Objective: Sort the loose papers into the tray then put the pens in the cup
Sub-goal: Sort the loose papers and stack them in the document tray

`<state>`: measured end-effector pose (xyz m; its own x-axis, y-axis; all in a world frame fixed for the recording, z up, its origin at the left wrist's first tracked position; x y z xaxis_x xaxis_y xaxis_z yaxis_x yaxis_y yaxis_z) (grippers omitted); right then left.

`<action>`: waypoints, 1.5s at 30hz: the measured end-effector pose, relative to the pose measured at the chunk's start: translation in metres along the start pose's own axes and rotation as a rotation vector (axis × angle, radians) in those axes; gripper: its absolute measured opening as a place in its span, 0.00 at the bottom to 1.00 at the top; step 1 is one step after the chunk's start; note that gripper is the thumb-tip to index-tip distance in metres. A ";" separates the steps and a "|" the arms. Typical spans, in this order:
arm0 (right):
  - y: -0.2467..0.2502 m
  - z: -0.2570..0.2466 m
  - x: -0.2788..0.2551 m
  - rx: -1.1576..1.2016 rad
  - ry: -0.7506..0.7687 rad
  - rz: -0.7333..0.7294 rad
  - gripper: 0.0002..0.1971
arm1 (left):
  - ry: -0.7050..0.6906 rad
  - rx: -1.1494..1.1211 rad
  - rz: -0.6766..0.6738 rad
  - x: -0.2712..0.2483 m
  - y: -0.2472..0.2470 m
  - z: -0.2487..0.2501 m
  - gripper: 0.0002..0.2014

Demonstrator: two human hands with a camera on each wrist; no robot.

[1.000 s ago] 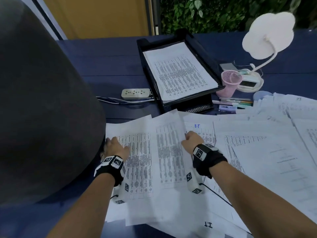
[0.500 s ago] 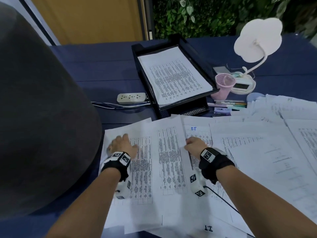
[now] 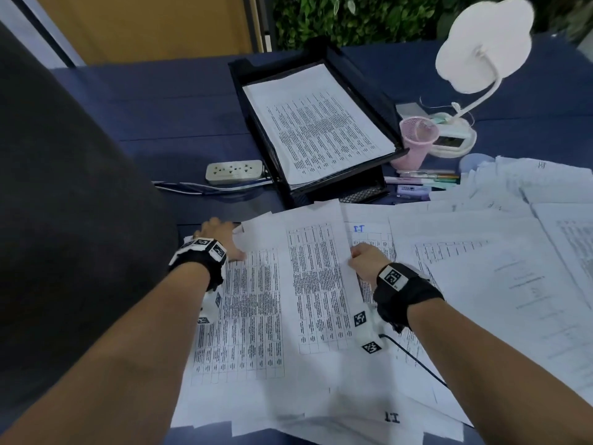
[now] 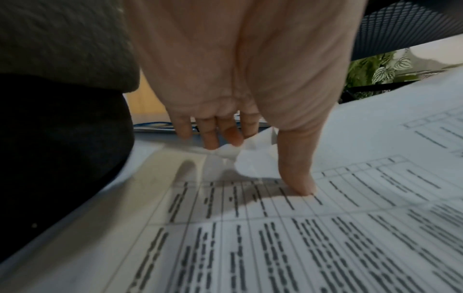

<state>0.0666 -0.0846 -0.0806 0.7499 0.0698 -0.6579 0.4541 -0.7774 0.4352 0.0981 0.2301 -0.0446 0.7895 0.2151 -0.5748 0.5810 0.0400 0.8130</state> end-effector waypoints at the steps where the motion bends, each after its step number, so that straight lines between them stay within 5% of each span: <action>1: 0.000 0.000 -0.001 0.002 0.001 0.002 0.12 | -0.003 -0.012 0.005 0.001 0.001 -0.002 0.40; 12: -0.002 0.001 -0.006 0.058 0.054 -0.031 0.09 | -0.040 0.121 -0.039 -0.001 0.010 0.007 0.45; 22: -0.002 0.001 -0.008 0.074 0.059 -0.056 0.05 | -0.199 -0.195 -0.002 -0.026 0.061 0.008 0.16; 26: -0.004 -0.001 -0.011 0.111 0.069 -0.079 0.15 | -0.236 -0.205 0.074 -0.053 0.086 0.017 0.17; 31: -0.004 -0.002 -0.008 0.140 0.075 -0.050 0.19 | -0.295 -0.262 0.209 -0.089 0.104 0.026 0.03; 38: -0.002 0.002 -0.016 0.135 0.113 -0.024 0.13 | -0.348 -0.167 0.165 -0.108 0.084 0.035 0.07; 45: 0.006 -0.021 -0.051 0.383 0.187 -0.099 0.14 | -0.451 -0.338 0.243 -0.146 0.129 0.027 0.04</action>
<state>0.0414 -0.0800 -0.0311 0.8017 0.2403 -0.5473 0.3436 -0.9345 0.0930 0.0633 0.1780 0.1416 0.9404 -0.1739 -0.2923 0.3372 0.3649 0.8678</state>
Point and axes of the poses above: each hand's wrist, its own x-axis towards the middle knuckle, its own y-axis out of the back of the hand, z = x × y, the point moved 7 cm from there along x, towards the middle knuckle, and after that the axes turned 6 degrees about -z, right-handed, at the moved point
